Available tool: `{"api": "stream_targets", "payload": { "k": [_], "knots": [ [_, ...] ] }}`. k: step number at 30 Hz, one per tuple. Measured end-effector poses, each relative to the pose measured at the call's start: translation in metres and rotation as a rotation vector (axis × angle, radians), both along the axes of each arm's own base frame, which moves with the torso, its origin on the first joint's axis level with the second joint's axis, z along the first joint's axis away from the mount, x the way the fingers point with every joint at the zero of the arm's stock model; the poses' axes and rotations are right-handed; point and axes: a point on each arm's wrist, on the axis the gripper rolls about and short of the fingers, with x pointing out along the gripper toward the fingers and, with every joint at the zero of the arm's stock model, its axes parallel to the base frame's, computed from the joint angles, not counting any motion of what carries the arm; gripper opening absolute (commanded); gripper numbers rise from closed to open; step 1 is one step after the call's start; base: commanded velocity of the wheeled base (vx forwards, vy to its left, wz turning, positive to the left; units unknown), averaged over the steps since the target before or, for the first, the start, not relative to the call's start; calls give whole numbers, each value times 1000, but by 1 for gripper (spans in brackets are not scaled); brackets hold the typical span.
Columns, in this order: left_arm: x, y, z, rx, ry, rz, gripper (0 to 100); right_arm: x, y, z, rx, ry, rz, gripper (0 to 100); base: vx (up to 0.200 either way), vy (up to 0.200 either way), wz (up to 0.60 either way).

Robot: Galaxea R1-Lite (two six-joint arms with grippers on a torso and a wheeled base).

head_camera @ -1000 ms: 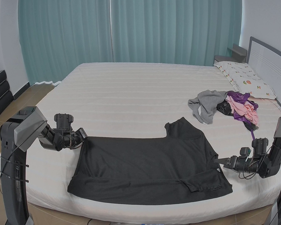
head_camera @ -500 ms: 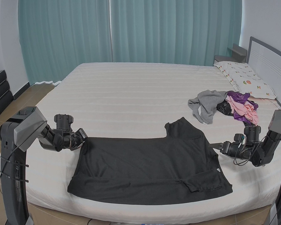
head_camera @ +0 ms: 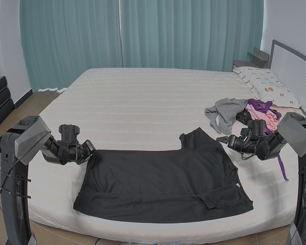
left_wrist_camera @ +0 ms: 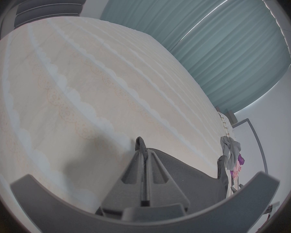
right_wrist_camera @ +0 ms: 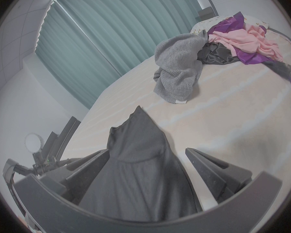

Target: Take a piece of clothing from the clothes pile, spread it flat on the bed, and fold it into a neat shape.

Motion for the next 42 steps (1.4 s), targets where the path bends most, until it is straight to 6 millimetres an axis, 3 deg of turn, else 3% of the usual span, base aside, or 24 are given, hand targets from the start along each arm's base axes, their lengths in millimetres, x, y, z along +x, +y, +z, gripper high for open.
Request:
{"api": "stream_targets", "payload": {
  "k": [7,14,15,26,33,42],
  "knots": [
    [-1,0,0,-1,3,0,0,31,6,-13,50,-4,-34,100,0,0,0],
    [-1,0,-1,-2,5,-1,0,45,16,-28,52,15,-30,100,0,0,0],
    [-1,0,-1,-1,5,0,0,46,17,-29,50,14,-30,0,0,0,0],
    [-1,0,0,-1,2,-1,0,52,12,-33,35,2,-66,0,0,0,0],
    [-1,0,1,-1,-3,0,0,44,6,-32,37,24,-75,0,0,0,0],
    [-8,0,12,7,-11,10,0,33,1,-10,85,-2,-103,0,0,0,0]
  ]
}}
